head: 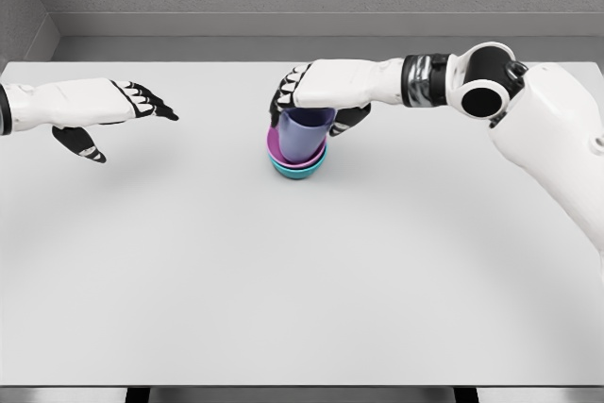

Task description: Stacking bowl and cup with both arms

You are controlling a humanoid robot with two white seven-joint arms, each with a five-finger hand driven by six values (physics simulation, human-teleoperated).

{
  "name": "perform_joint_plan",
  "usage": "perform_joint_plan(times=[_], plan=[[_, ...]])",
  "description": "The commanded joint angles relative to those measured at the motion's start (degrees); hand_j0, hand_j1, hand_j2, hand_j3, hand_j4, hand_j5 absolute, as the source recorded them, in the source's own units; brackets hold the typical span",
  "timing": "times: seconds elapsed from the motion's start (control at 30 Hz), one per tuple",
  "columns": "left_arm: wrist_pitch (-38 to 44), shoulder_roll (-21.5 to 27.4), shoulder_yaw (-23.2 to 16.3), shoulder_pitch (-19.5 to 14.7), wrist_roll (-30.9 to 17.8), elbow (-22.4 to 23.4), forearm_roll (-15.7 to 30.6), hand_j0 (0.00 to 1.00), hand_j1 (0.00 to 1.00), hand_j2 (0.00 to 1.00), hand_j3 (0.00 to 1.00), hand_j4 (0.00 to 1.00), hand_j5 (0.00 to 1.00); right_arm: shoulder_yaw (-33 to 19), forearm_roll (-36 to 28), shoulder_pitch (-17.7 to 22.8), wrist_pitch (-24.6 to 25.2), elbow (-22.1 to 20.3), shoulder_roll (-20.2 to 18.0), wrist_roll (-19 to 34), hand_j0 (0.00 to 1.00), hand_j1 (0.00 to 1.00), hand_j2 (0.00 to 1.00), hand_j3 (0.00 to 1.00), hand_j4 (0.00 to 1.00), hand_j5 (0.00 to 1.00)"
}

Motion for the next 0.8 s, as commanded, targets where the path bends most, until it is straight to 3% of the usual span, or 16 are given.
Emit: perform_joint_plan(times=[0.0, 0.13, 0.37, 0.5, 0.57, 0.6, 0.77], plan=[[0.1, 0.0, 0.0, 0.0, 0.0, -0.1, 0.3, 1.0, 1.0, 1.0, 1.0, 1.0, 1.0, -0.1, -0.3, 0.0, 0.2, 0.0, 0.0, 0.0, 1.0, 1.0, 1.0, 1.0, 1.0, 1.0], [0.1, 0.0, 0.0, 0.0, 0.0, -0.1, 0.3, 1.0, 1.0, 1.0, 1.0, 1.0, 1.0, -0.9, -0.4, -0.1, 0.2, 0.0, -0.2, 0.0, 1.0, 1.0, 1.0, 1.0, 1.0, 1.0], [0.1, 0.0, 0.0, 0.0, 0.0, -0.1, 0.3, 1.0, 1.0, 1.0, 1.0, 1.0, 1.0, -9.9, -1.0, 0.7, 0.2, 0.1, -0.5, 0.0, 1.0, 1.0, 1.0, 1.0, 1.0, 1.0], [0.1, 0.0, 0.0, 0.6, 0.1, 1.5, 0.4, 1.0, 1.0, 1.0, 1.0, 1.0, 1.0, -12.4, -0.9, 4.4, 0.2, 7.7, -3.7, 0.0, 1.0, 1.0, 1.0, 1.0, 1.0, 1.0], [0.1, 0.2, 0.0, 0.8, 0.1, 3.5, 0.3, 1.0, 1.0, 1.0, 1.0, 1.0, 1.0, -16.7, -0.9, 6.4, 0.2, 13.1, -5.6, 0.0, 1.0, 1.0, 1.0, 1.0, 1.0, 1.0], [0.1, 0.2, 0.0, 0.9, 0.1, 3.6, 0.3, 1.0, 1.0, 1.0, 1.0, 1.0, 1.0, -19.7, -0.8, 7.7, 0.2, 13.5, -6.5, 0.0, 1.0, 1.0, 1.0, 1.0, 1.0, 1.0], [0.1, 0.1, 0.0, 1.0, 0.1, 3.7, 0.3, 1.0, 1.0, 1.0, 1.0, 1.0, 1.0, -20.3, -1.0, 8.4, 0.2, 12.8, -8.8, 0.0, 1.0, 1.0, 1.0, 1.0, 1.0, 1.0]])
